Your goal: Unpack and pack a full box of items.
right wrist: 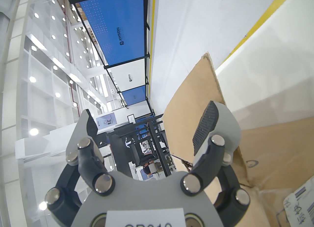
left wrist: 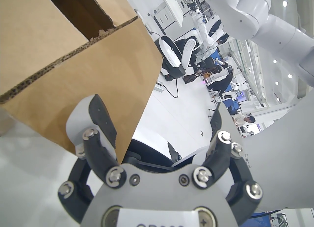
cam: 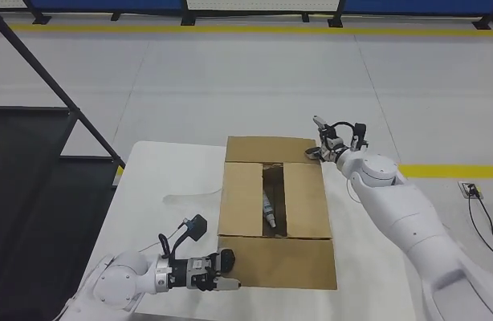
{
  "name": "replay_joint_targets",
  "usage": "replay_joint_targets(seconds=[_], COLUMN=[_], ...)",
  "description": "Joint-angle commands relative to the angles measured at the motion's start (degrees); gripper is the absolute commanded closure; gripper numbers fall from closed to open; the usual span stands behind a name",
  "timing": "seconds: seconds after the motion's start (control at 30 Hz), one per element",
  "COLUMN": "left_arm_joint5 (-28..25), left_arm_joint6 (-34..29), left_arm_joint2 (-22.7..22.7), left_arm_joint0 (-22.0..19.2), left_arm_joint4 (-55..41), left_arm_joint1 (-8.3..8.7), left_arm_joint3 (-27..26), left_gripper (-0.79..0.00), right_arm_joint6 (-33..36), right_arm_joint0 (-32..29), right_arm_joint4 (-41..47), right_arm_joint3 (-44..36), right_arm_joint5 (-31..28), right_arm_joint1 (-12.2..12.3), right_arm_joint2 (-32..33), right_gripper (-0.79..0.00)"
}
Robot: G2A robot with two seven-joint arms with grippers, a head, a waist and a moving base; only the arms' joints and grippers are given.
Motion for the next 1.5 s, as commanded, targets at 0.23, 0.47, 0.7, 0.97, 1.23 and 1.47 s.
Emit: replay_joint_targets(seconds=[0.23,0.47,0.7,0.97,1.23,1.47], left_arm_joint5=[-0.1,-0.2,-1.3,-5.4,-6.5,-6.3], left_arm_joint6=[-1.8,-4.9,-4.3,-1.0,3.9,6.5], left_arm_joint2=[0.4,1.1,1.4,-5.7,-13.7,-16.0], left_arm_joint0=[-0.2,-0.7,-1.1,1.7,6.7,8.8], left_arm_joint4=[0.1,0.2,-0.9,-8.6,-11.5,-11.7], left_arm_joint1=[0.47,0.91,1.15,2.4,3.51,3.83], left_arm_joint3=[-0.4,0.5,0.8,-1.1,-1.1,-0.5], left_gripper=[-0.785,-0.785,-0.785,-0.785,-0.785,-0.785], right_arm_joint6=[5.7,9.1,10.6,30.6,37.2,34.5], right_arm_joint0=[1.3,2.0,1.1,-0.6,-3.0,-4.7], right_arm_joint4=[-2.3,-3.7,-0.5,-4.9,-16.0,-23.9], right_arm_joint3=[5.4,8.0,7.6,2.2,-6.3,-10.8], right_arm_joint5=[0.8,-0.1,-9.5,-13.9,-13.0,-11.4], right_arm_joint1=[-2.5,-3.3,-3.4,-1.9,-1.0,-1.3], right_arm_joint2=[-0.3,0.8,4.7,5.8,3.6,1.8], right_gripper=[-0.785,-0.785,-0.785,-0.785,-0.785,-0.785])
